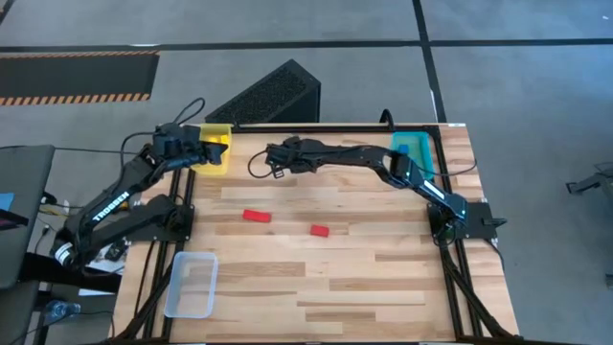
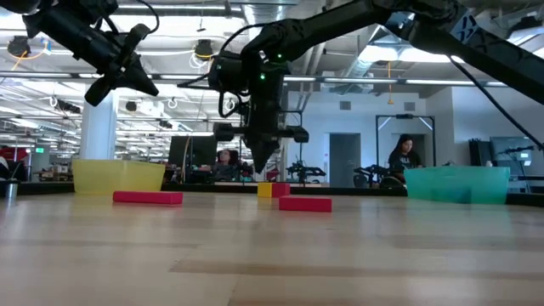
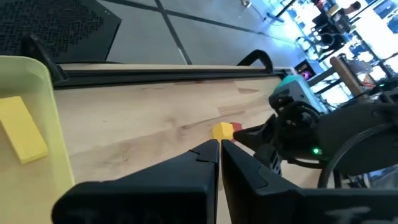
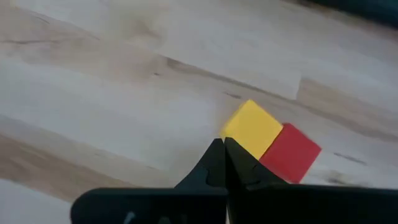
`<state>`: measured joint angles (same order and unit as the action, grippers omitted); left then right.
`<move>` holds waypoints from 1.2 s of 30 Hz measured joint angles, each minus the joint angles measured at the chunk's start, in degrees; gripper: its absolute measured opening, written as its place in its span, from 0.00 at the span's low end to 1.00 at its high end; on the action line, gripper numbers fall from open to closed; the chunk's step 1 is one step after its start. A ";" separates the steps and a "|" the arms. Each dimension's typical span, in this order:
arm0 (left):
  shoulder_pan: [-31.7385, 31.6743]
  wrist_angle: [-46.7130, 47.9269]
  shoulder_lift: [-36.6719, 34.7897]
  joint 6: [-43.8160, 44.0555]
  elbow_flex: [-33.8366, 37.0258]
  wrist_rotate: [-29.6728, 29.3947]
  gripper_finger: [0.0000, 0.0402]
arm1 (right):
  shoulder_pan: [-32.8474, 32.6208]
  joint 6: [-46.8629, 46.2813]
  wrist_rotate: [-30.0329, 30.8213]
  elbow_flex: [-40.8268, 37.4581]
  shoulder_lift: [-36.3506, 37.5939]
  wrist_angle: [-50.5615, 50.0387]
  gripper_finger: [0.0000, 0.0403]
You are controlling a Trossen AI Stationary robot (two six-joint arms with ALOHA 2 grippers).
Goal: Sort & place blocks by color
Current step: Put the yellow square wooden block into the yellow bin
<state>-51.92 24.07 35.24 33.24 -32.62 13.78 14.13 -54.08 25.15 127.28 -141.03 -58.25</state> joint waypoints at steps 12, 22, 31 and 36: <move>0.00 0.05 5.05 -4.28 0.00 0.75 0.00 | -1.21 -7.10 -0.52 -7.03 0.04 5.38 0.02; 0.00 0.02 9.18 -7.99 0.00 3.39 0.00 | -3.54 -14.95 9.02 -7.03 0.31 4.51 0.02; 0.17 -1.41 10.63 -8.07 0.00 6.88 0.00 | -1.93 -22.64 10.73 -7.03 0.25 1.92 0.02; 0.15 -1.33 10.63 -9.34 0.00 7.47 0.00 | -1.43 -22.60 10.96 -7.03 0.87 3.45 0.02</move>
<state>-51.77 22.74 45.87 23.90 -32.62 21.26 12.70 -76.69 36.12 120.25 -140.16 -54.79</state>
